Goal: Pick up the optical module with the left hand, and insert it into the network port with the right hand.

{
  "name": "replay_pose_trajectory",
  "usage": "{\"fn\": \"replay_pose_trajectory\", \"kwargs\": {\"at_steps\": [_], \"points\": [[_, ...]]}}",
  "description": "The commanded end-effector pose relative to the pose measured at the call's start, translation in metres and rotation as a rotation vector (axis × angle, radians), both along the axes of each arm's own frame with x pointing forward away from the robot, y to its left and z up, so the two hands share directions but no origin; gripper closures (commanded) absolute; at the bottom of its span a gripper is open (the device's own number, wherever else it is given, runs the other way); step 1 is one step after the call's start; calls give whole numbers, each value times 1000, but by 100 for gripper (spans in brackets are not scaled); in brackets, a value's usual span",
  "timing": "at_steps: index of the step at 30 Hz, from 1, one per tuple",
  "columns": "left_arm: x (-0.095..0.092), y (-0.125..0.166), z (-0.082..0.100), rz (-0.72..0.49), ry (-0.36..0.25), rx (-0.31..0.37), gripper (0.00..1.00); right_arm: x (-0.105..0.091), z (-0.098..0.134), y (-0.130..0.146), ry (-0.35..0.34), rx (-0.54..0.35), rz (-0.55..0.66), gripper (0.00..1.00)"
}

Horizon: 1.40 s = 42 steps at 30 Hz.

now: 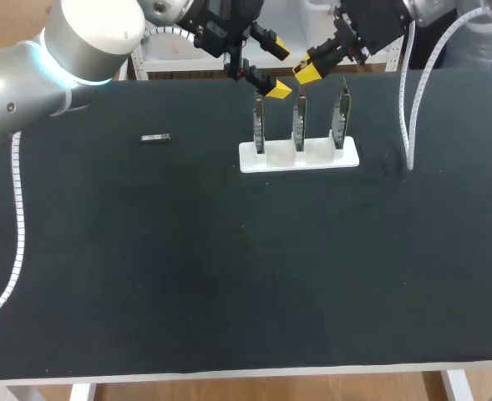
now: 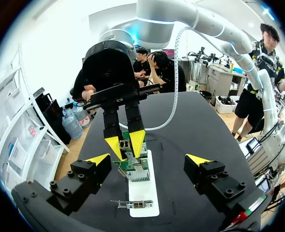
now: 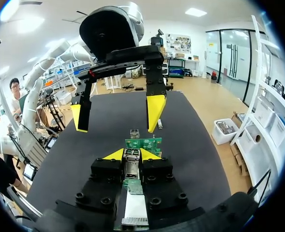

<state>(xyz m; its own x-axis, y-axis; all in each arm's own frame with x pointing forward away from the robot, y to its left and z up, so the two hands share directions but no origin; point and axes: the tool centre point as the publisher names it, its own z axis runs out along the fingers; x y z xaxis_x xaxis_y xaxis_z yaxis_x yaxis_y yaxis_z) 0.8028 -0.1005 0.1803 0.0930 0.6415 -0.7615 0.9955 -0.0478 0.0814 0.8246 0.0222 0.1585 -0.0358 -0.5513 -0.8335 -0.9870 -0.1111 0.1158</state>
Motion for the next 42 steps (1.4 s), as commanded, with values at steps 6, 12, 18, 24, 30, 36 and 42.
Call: {"fn": "replay_pose_trajectory", "kwargs": {"at_steps": [6, 12, 18, 24, 30, 36, 42], "points": [[-1, -1, 0, 2, 0, 4, 0, 6, 4, -3, 46, 6, 83, 100], [-1, -1, 0, 2, 0, 4, 0, 5, 1, -4, 50, 2, 80, 100], [-1, -1, 0, 2, 0, 4, 0, 6, -1, -2, 55, 1, 88, 100], [-1, -1, 0, 2, 0, 4, 0, 7, 1, 0, 49, 1, 92, 100], [-1, -1, 0, 2, 0, 4, 0, 8, 1, -1, 47, -1, 89, 100], [-1, -1, 0, 2, 0, 4, 0, 7, -2, -3, 54, -2, 87, 100], [-1, -1, 0, 2, 0, 4, 0, 7, -3, -3, 58, -1, 86, 100]]}}
